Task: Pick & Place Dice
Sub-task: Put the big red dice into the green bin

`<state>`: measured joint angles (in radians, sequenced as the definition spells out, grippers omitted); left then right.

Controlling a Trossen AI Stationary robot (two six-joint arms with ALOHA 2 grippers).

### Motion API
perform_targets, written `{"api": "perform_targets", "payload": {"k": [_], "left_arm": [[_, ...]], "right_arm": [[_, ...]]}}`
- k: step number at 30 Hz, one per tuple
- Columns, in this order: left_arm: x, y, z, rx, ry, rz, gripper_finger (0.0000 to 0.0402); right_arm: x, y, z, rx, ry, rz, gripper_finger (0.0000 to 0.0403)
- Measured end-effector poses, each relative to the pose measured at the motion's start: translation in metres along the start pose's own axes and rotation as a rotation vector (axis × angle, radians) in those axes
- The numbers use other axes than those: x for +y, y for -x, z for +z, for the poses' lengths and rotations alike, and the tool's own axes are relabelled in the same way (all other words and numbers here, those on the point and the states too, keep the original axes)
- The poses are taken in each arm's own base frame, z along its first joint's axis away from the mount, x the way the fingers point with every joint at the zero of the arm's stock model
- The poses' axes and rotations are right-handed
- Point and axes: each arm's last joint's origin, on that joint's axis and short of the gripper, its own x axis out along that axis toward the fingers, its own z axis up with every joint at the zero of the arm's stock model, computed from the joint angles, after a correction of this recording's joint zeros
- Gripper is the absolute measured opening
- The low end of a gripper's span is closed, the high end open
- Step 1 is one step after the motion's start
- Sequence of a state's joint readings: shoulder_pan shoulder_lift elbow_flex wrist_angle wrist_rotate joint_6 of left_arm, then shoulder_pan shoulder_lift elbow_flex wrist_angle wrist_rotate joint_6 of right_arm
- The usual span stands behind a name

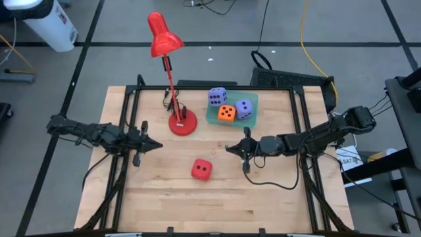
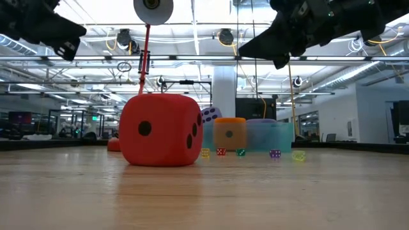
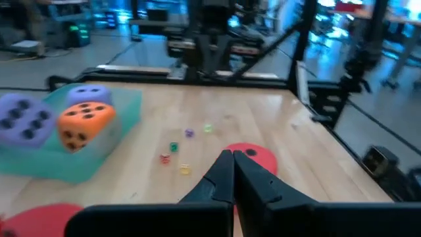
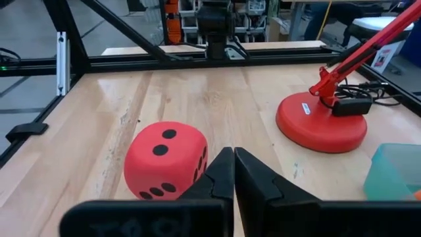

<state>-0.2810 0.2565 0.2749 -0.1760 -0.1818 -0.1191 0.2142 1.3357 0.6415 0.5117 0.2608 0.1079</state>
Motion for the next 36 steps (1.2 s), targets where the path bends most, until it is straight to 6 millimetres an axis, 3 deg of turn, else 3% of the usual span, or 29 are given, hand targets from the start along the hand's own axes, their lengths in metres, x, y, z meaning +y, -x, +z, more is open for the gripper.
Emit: {"api": "perform_targets", "payload": {"k": [8,14,17,22,28,33,36], "left_arm": [[0.000,-0.006,-0.011,0.122,0.089,0.012,0.0009],[-0.004,-0.028,-0.014,0.174,0.096,0.007,0.0003],[-0.008,-0.044,-0.015,0.182,0.099,-0.026,0.0008],[-0.014,-0.067,-0.031,0.297,0.143,-0.094,0.0003],[-0.022,-0.086,-0.053,0.429,0.203,-0.125,0.0008],[-0.030,-0.101,-0.063,0.448,0.219,-0.194,0.0003],[-0.034,-0.112,-0.064,0.475,0.215,-0.197,0.0006]], "right_arm": [[0.002,-0.006,-0.009,0.041,-0.017,0.025,0.0003],[0.002,-0.009,-0.006,-0.001,-0.103,0.025,0.0004],[0.004,-0.008,-0.007,0.006,-0.139,0.030,0.0027],[0.019,-0.004,-0.010,0.036,-0.151,0.116,0.0110],[0.041,0.004,-0.014,0.069,-0.191,0.216,0.0254],[0.050,0.007,-0.023,0.116,-0.213,0.160,0.0359],[0.056,0.002,-0.035,0.144,-0.195,0.117,0.0392]]}}
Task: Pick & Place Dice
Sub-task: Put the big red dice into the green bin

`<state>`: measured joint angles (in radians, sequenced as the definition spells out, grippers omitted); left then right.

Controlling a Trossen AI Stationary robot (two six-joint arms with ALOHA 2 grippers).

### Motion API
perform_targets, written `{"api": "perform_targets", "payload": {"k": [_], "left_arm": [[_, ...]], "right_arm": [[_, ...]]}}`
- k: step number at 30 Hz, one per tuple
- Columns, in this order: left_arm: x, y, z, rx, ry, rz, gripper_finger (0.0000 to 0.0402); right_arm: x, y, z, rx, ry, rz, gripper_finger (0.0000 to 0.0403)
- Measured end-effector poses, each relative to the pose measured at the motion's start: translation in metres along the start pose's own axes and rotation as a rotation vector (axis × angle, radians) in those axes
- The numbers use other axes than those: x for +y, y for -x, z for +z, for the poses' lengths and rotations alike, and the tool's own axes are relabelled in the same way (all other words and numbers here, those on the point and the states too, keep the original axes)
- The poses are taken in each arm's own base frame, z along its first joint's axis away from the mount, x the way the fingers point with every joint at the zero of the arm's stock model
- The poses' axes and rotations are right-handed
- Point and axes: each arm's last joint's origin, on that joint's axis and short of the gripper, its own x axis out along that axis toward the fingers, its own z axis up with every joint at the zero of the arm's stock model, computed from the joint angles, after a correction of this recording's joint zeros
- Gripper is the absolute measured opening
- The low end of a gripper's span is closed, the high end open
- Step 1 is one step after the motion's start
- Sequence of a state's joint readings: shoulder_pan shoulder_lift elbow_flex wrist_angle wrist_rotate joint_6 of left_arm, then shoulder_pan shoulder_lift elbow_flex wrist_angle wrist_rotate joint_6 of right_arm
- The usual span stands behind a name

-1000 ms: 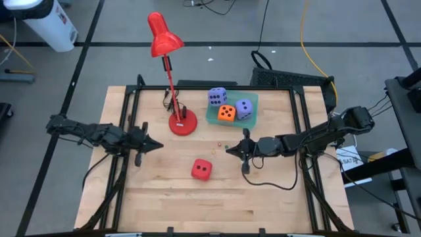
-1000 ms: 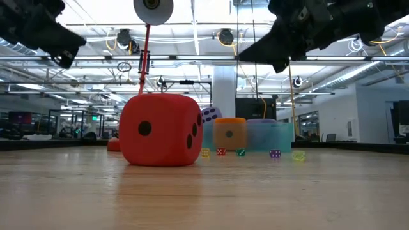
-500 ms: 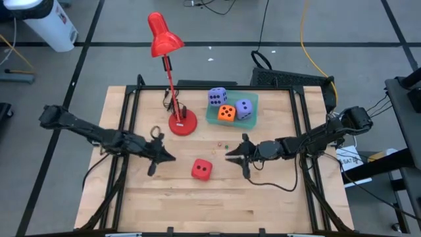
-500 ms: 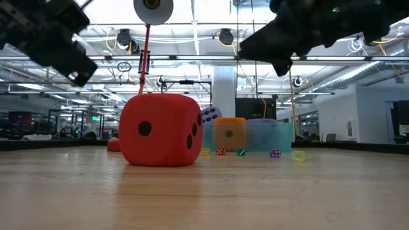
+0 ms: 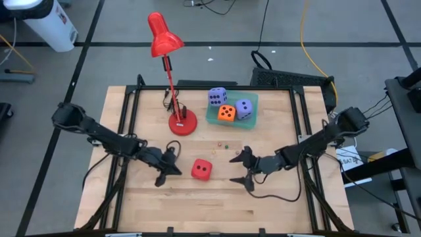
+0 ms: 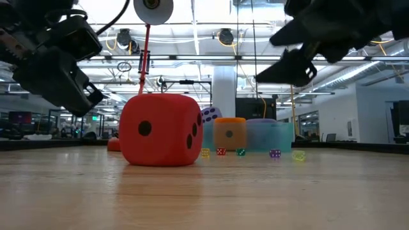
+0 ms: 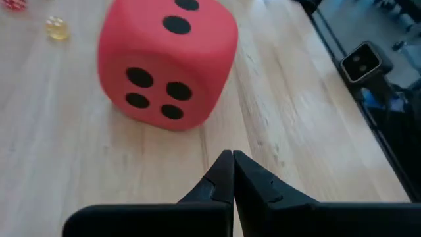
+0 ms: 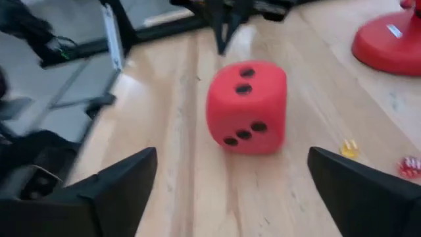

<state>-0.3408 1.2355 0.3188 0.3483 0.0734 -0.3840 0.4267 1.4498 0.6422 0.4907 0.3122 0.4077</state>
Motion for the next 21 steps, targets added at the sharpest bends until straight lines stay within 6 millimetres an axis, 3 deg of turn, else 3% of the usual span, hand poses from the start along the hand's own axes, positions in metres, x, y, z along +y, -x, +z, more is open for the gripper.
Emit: {"api": "perform_targets", "payload": {"k": [7,13,21], "left_arm": [[-0.002,-0.027,0.017,0.070,-0.043,0.076,0.0009],[0.000,-0.037,0.034,0.074,-0.060,0.106,0.0003],[0.008,-0.040,0.050,0.037,-0.069,0.133,0.0006]], "right_arm": [[0.007,-0.029,-0.028,-0.006,0.086,-0.065,0.0395],[0.020,-0.055,-0.036,-0.011,0.129,-0.169,0.0399],[0.016,-0.079,-0.038,-0.009,0.104,-0.246,0.0400]]}}
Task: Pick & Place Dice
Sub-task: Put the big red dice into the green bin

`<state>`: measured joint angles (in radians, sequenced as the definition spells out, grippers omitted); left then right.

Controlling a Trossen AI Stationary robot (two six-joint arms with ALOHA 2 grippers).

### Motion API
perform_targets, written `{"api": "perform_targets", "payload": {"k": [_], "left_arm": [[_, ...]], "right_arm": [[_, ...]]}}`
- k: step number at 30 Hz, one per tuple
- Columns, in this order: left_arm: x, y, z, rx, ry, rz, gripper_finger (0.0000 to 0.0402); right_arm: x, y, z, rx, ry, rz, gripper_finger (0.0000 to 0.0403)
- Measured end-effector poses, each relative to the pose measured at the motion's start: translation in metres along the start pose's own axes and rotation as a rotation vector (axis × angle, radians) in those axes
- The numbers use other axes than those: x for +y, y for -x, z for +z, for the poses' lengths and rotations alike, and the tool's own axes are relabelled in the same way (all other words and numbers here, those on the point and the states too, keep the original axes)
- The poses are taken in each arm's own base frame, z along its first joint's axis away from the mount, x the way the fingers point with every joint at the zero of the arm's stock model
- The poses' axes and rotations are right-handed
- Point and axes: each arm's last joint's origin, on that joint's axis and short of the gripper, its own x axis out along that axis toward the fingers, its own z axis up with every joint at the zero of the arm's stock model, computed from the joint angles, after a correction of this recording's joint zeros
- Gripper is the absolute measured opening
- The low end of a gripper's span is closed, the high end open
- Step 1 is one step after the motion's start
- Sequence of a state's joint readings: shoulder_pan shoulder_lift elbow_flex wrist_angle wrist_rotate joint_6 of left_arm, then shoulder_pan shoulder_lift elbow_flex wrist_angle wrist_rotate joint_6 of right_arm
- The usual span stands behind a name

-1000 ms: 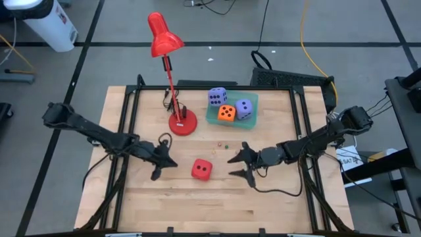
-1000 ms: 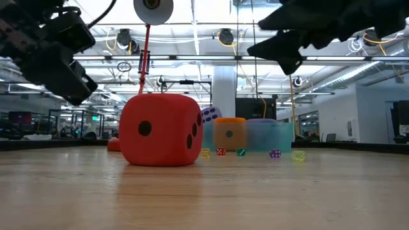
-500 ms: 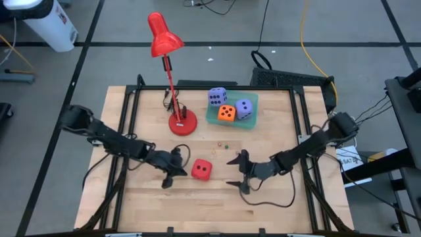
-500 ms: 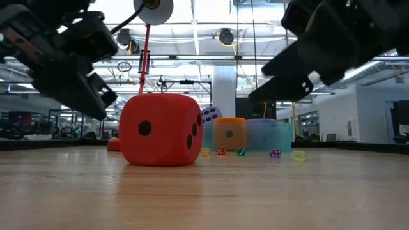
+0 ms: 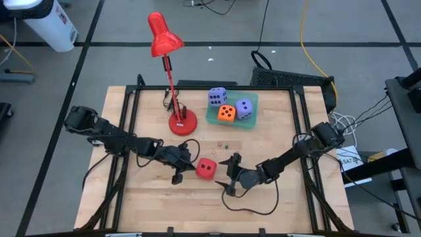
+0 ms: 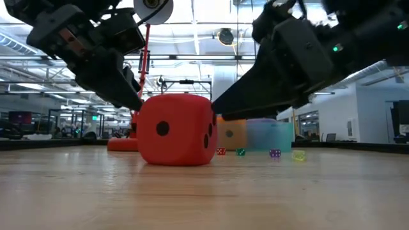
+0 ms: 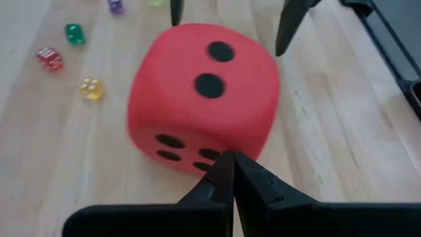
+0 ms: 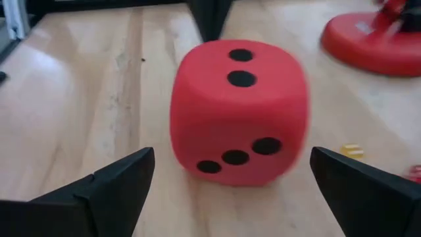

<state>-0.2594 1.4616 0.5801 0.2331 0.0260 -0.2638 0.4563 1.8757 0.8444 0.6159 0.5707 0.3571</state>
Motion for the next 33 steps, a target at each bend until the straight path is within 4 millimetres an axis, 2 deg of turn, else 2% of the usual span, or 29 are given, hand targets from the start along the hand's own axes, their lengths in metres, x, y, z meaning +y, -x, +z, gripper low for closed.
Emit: {"api": "perform_targets", "payload": {"k": [7,13,17,22,28,33], "left_arm": [[0.005,0.000,0.003,-0.007,0.017,0.015,0.0012],[0.007,-0.005,-0.001,0.007,0.021,0.014,0.0004],[0.008,-0.015,-0.004,0.000,0.021,0.012,0.0012],[0.010,-0.027,-0.010,0.008,0.021,-0.004,0.0004],[0.010,-0.032,-0.010,-0.014,0.020,-0.009,0.0010],[0.006,-0.034,0.004,0.029,-0.013,-0.014,0.0008]], "right_arm": [[-0.010,-0.011,-0.004,0.019,-0.034,0.004,0.0400],[-0.017,-0.018,0.001,0.033,-0.083,0.059,0.0400],[-0.011,-0.021,0.010,0.012,-0.067,0.079,0.0400],[-0.008,-0.023,0.018,0.032,-0.057,0.064,0.0400],[-0.008,-0.025,0.015,0.047,-0.051,0.038,0.0400],[-0.003,-0.041,0.005,0.053,-0.021,0.030,0.0401]]}}
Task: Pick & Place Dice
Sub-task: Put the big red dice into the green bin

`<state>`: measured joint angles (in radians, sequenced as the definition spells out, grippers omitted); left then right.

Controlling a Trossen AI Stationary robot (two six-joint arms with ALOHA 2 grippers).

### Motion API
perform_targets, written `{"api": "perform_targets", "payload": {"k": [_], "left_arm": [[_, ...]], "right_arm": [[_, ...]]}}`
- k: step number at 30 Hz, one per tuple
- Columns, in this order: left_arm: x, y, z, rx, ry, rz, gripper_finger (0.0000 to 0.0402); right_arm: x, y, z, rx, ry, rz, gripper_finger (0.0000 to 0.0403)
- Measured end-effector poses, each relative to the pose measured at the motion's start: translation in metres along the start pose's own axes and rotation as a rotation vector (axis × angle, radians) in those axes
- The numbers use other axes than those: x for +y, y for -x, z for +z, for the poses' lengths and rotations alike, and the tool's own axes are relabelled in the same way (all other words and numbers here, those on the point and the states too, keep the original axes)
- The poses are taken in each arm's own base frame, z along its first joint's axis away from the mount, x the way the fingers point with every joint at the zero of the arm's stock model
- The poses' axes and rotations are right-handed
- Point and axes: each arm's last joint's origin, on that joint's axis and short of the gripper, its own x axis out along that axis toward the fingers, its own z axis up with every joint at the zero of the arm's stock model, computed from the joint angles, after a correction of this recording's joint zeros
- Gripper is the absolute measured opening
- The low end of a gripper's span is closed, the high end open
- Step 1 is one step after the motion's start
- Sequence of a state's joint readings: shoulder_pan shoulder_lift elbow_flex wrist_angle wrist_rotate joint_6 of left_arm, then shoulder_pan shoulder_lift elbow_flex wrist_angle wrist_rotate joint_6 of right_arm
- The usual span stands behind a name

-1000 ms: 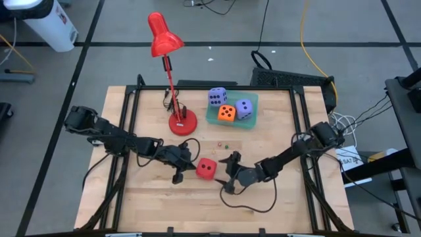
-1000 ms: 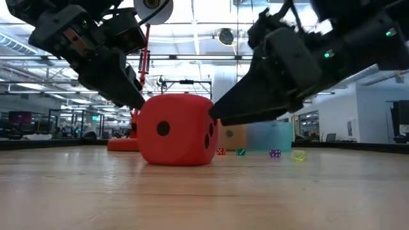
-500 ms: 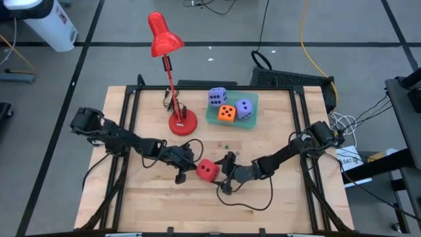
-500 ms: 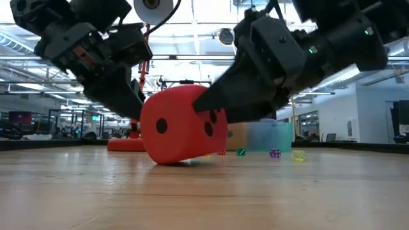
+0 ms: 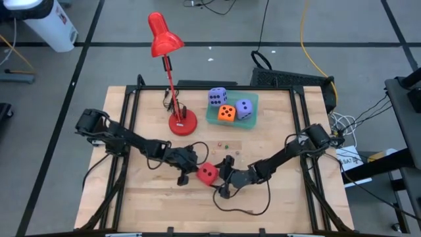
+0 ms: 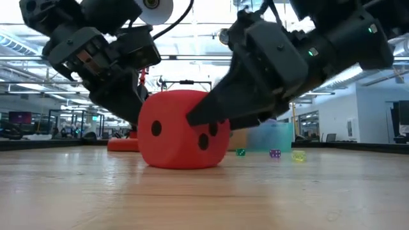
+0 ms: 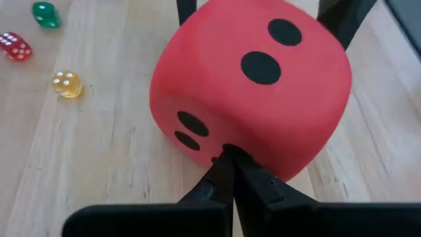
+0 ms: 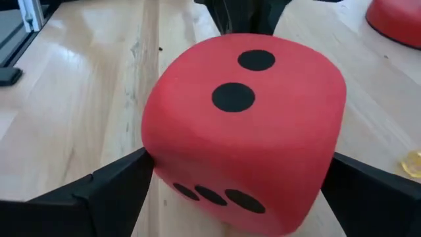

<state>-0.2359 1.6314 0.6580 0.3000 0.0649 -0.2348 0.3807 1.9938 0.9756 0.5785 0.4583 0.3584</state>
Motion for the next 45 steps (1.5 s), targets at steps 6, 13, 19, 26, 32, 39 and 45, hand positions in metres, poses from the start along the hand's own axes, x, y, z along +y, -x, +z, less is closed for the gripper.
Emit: {"api": "perform_targets", "payload": {"k": [6,13,19,26,32,39,45], "left_arm": [[-0.002,0.001,0.005,0.091,-0.025,0.013,0.0004],[-0.001,0.001,0.005,0.096,-0.046,0.013,0.0003],[-0.001,0.001,0.007,0.096,-0.113,0.013,0.0008],[0.012,0.005,0.027,0.196,-0.145,0.174,0.0007],[0.027,0.011,0.051,0.175,-0.149,0.225,0.0006],[0.055,0.024,0.084,0.104,-0.157,0.332,0.0004],[0.085,0.041,0.117,0.027,-0.169,0.408,0.0003]], "right_arm": [[0.003,-0.013,-0.005,-0.008,0.014,-0.039,0.0401],[0.002,-0.013,-0.002,-0.030,0.040,-0.045,0.0399],[0.002,-0.005,0.011,-0.057,0.131,-0.067,0.0385],[-0.010,0.011,0.048,-0.119,0.149,-0.179,0.0378],[-0.023,0.022,0.070,-0.150,0.131,-0.235,0.0377],[-0.051,0.039,0.092,-0.104,0.138,-0.367,0.0377],[-0.082,0.054,0.113,-0.076,0.180,-0.469,0.0377]]}}
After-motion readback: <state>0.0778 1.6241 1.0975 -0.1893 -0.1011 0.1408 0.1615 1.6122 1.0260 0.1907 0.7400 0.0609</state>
